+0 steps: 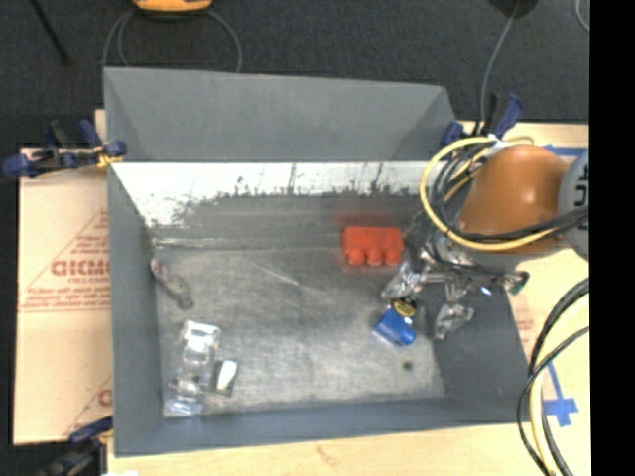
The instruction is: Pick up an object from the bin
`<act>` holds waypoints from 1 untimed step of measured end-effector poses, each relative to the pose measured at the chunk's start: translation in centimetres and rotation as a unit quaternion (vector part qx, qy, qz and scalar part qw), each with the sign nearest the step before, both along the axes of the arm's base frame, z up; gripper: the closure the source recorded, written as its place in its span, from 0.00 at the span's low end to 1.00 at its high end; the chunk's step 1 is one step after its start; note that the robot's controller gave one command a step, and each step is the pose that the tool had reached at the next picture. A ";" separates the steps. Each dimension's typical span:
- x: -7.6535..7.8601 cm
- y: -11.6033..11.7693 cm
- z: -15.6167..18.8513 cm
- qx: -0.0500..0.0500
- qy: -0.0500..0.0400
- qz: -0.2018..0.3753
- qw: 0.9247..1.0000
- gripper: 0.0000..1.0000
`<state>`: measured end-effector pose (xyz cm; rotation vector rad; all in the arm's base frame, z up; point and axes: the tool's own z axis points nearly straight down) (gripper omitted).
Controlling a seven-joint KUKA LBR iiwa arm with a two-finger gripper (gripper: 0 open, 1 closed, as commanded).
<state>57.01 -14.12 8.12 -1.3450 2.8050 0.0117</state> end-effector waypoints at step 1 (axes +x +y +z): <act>-0.2 -0.4 -0.2 -0.003 0.005 0.001 1.000 1.00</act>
Offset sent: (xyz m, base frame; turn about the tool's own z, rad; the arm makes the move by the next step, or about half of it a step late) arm 0.0000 0.0000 0.0000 0.0000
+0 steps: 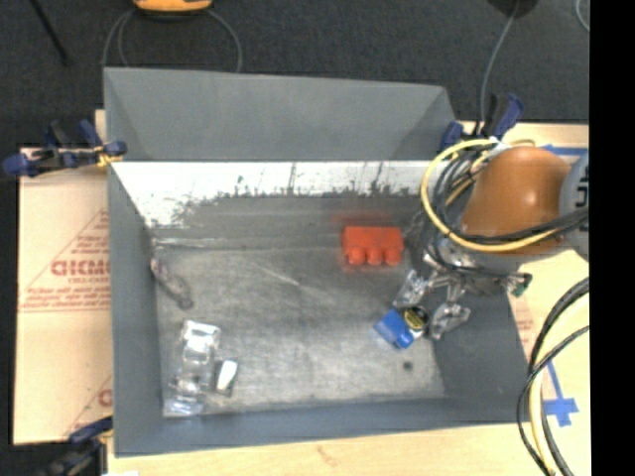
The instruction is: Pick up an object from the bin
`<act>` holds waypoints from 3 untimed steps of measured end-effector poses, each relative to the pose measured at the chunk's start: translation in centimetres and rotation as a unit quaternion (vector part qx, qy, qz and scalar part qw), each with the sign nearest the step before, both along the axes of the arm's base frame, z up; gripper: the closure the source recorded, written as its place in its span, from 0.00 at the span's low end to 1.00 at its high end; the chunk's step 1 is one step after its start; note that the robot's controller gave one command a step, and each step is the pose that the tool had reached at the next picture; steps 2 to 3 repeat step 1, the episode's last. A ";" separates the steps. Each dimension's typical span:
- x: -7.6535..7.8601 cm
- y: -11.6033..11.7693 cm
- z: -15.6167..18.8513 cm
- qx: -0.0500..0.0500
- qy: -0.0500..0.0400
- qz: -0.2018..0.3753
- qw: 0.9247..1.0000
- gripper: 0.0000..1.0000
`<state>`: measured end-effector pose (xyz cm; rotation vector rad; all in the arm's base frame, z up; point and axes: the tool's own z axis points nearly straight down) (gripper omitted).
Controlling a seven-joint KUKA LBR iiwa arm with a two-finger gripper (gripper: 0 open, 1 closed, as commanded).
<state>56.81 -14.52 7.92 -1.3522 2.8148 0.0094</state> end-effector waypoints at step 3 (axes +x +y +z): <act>-1.0 0.6 14.6 -0.008 0.002 0.005 1.000 1.00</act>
Offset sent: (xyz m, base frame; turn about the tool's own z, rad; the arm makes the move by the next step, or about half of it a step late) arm -0.0124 0.0073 0.1409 -0.0141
